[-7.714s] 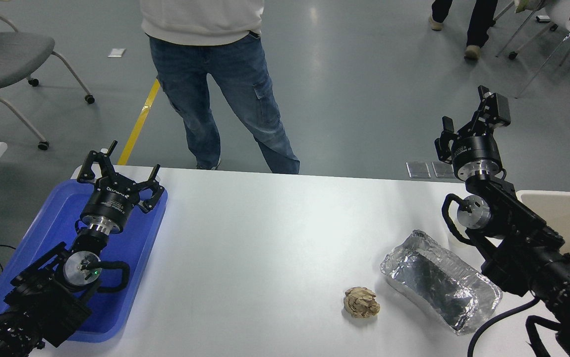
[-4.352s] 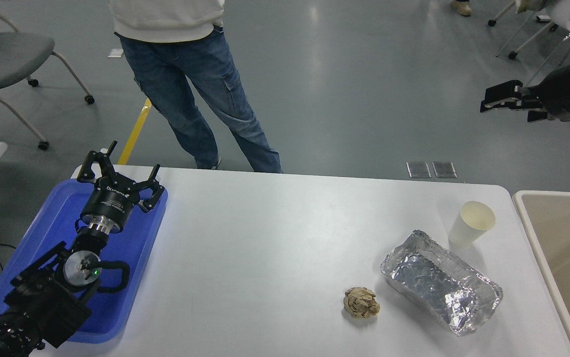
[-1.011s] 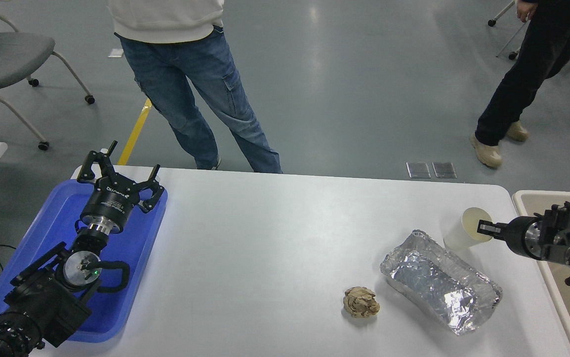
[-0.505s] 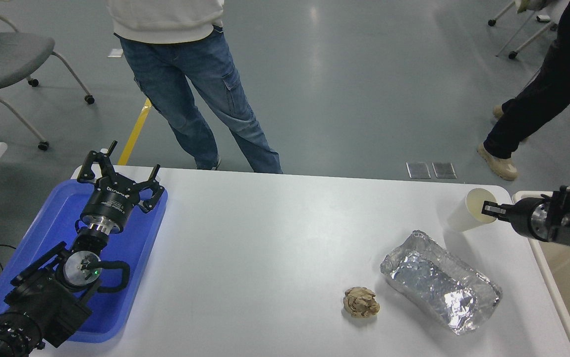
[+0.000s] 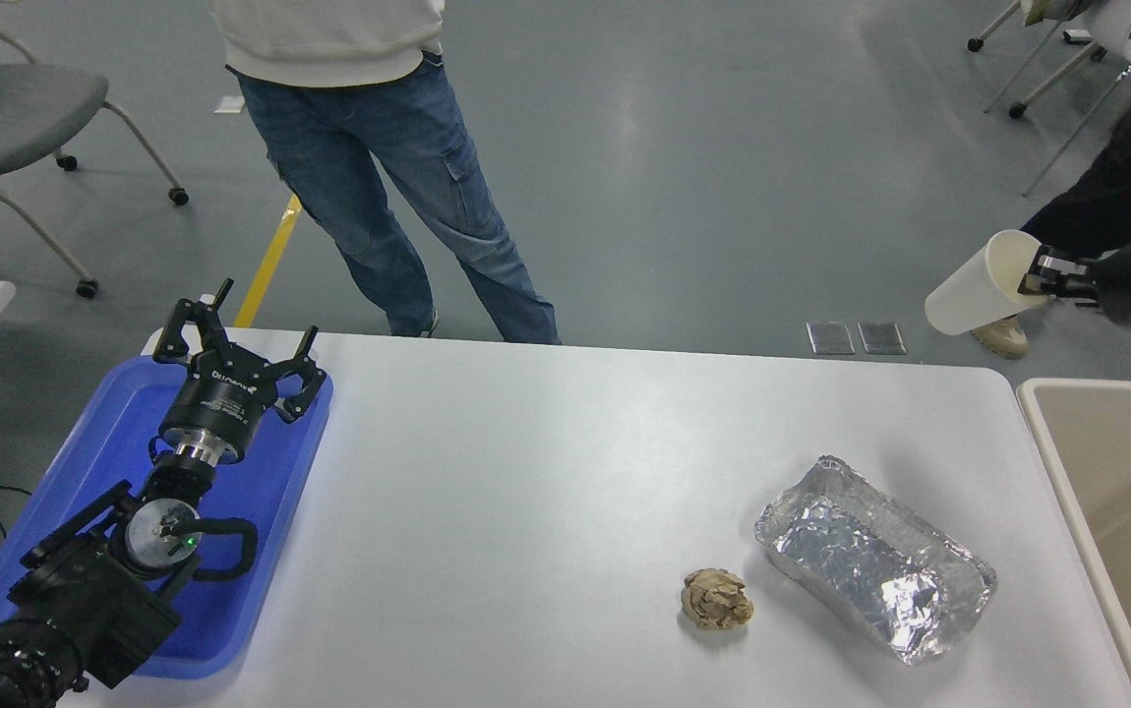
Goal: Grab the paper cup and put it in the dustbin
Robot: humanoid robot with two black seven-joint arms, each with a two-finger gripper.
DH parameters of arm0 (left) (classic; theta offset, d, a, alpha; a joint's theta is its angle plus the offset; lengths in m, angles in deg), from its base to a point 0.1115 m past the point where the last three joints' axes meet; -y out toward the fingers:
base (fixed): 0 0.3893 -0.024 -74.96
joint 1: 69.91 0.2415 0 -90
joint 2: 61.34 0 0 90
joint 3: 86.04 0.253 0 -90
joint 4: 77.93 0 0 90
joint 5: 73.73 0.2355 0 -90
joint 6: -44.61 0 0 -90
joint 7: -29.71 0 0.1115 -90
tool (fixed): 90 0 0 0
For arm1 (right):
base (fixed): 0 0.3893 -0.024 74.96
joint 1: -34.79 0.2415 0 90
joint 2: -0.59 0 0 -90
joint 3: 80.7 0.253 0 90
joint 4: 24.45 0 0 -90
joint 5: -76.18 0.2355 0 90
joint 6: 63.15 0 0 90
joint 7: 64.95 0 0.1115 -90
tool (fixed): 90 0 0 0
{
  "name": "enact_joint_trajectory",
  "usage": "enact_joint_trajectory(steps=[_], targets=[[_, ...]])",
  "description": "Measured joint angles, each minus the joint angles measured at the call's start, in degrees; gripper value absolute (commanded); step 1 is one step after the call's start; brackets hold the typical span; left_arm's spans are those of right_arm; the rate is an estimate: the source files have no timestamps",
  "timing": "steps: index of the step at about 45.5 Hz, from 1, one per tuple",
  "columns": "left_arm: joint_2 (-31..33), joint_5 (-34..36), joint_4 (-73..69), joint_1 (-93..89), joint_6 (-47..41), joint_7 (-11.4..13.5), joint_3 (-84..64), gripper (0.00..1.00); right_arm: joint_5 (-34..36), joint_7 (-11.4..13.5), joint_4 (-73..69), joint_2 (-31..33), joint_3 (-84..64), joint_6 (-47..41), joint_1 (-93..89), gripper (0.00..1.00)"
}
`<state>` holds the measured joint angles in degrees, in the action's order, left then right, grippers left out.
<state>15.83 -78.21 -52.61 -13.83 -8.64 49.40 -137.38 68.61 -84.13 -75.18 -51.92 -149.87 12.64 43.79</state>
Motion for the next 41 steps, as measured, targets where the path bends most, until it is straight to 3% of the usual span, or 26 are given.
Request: enact_joint_trajectory(steps=[21, 41], targets=[[0.0, 0.0, 0.0, 0.0, 0.0, 0.0, 0.0, 1.0, -4.7, 0.1, -1.0, 6.8, -0.5, -10.2, 14.2, 0.0], [0.0, 0.0, 0.0, 0.0, 0.0, 0.0, 0.0, 1.0, -4.0, 2.0, 5.1, 7.9, -0.2, -8.4, 7.8, 0.0]])
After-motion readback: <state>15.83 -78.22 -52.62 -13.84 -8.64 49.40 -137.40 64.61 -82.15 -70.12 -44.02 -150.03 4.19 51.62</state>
